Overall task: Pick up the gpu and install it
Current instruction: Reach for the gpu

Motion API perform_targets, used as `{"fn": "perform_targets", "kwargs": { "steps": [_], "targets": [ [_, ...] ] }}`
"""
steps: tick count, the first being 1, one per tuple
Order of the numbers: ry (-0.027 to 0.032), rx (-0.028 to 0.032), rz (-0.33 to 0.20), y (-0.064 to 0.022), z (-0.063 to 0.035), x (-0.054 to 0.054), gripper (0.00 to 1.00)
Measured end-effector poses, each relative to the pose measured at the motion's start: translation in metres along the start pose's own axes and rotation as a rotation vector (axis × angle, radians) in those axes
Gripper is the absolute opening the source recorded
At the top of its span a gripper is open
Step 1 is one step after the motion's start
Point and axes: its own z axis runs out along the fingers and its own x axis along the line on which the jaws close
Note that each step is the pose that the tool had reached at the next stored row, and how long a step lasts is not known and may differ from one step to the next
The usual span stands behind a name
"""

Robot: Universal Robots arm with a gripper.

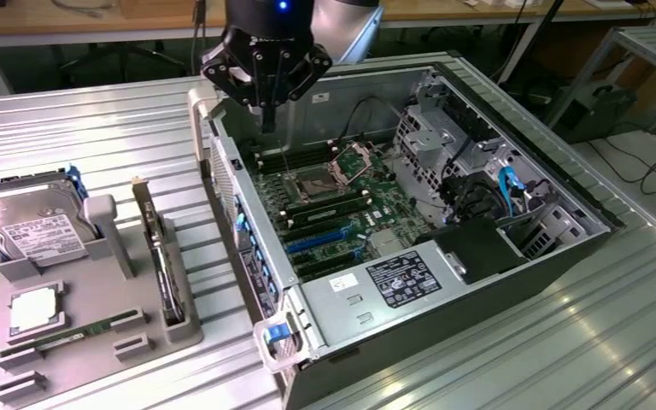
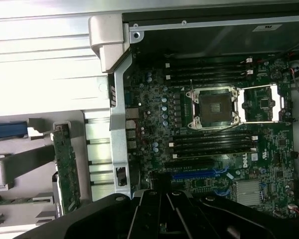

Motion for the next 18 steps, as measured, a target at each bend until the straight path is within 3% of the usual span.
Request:
{"fn": "perform_targets", "kwargs": {
  "steps": [18],
  "targets": [
    [0.0000, 0.0000, 0.000, -0.0020, -0.0003, 0.0092, 0.11]
  ]
}}
